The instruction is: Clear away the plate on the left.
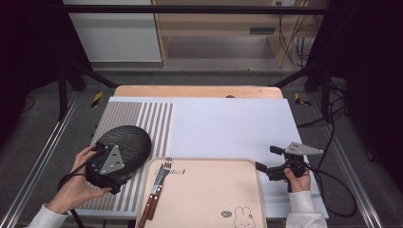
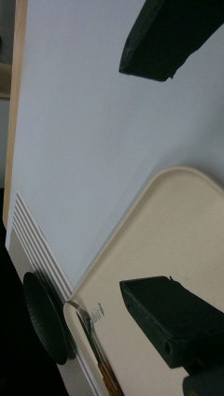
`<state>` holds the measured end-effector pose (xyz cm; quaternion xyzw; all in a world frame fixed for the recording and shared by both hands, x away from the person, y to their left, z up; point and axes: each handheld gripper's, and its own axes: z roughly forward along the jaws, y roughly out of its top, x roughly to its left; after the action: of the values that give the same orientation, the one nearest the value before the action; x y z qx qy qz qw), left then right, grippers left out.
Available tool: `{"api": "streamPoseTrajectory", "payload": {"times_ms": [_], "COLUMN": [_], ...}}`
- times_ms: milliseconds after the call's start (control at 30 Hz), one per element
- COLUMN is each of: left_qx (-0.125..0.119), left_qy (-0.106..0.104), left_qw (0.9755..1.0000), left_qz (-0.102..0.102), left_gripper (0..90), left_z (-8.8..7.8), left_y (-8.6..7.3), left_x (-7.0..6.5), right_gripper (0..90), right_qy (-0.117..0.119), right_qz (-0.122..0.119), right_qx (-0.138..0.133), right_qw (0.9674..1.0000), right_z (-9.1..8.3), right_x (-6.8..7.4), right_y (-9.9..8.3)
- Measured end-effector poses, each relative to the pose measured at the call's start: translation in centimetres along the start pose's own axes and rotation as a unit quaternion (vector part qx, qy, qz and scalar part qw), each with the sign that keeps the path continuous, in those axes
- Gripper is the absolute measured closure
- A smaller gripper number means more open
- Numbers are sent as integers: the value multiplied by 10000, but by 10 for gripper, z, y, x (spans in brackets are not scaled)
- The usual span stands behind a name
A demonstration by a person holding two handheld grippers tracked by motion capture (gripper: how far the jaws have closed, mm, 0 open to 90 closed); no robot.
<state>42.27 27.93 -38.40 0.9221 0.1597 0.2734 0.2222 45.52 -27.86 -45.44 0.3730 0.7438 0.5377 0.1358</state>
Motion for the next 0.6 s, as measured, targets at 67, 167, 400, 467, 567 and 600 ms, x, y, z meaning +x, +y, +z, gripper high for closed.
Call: {"api": "streamPoseTrajectory", "payload": {"times_ms": [67,167,400,467,567,600], "left_qx": [23,62,126,200,261,258], "left_qy": [15,62,83,117,144,168], "left_qw": [10000,10000,9999,9997,9995,9995], "left_qz": [0,25,19,56,65,74], "left_gripper": [3,3,3,3,3,4], "left_z": [1,2,7,9,11,12], "left_y": [-3,-7,-18,-21,-24,-25], "left_x": [-1,-2,-7,-8,-9,-10], "right_gripper": [3,3,3,3,3,3], "right_qy": [4,0,4,11,10,7], "right_qz": [1,-7,-19,-17,-17,-18], "right_qx": [-1,0,11,30,42,42], "right_qw": [10000,10000,10000,10000,10000,10000], "right_z": [0,0,0,1,1,1], "right_x": [0,0,0,0,0,0], "right_y": [0,0,0,-1,-1,-1]}}
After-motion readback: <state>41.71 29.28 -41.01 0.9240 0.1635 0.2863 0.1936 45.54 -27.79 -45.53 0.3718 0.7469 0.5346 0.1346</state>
